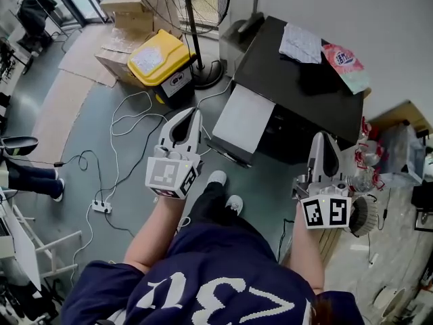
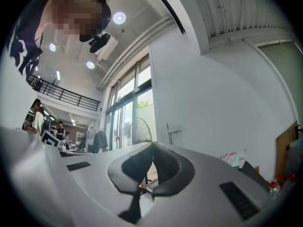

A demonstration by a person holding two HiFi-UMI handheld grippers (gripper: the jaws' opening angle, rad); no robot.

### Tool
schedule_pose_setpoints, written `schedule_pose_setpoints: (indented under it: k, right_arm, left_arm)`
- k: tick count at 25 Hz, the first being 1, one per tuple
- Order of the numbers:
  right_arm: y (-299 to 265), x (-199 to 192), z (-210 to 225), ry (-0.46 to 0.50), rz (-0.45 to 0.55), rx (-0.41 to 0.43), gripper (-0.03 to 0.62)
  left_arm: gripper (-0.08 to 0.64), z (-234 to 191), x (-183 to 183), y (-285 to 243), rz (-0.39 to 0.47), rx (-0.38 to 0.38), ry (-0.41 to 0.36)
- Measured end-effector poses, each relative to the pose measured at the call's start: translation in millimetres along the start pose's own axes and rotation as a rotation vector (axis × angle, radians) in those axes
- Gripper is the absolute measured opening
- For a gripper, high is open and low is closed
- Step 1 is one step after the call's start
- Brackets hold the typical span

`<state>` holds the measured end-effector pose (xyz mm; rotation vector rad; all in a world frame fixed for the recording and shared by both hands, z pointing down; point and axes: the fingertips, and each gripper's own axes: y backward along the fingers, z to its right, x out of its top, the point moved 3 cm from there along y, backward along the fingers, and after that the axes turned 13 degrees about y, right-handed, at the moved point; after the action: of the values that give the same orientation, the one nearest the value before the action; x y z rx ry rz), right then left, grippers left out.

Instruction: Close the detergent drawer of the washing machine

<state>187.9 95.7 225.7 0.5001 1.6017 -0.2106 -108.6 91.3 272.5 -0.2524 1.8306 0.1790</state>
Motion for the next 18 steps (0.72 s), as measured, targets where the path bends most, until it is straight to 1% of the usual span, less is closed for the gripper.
schedule_pose_setpoints:
  k: [4, 8, 13, 18]
  right_arm:
    - [-29, -7, -1, 0.01, -0.013, -0.031, 0.015]
    - [-63, -9, -5, 0.029, -0.014, -0.075, 0.015]
    - [-105, -11, -9, 0.049, -0.003, -0.127, 0.015]
    - [-137, -22, -12, 0.044, -0.012, -0.166, 0.015]
  left_arm:
    - [0.018, -19, 0, -34, -0.009, -0.044, 0.006]
    - [0.018, -41, 8, -73, -0.008, -0.101, 0.0]
    - [0.018, -66, 21, -122, -0.001, -0.181, -0.029]
    - [0.018, -85, 25, -161, -0.008, -0.233, -0.028]
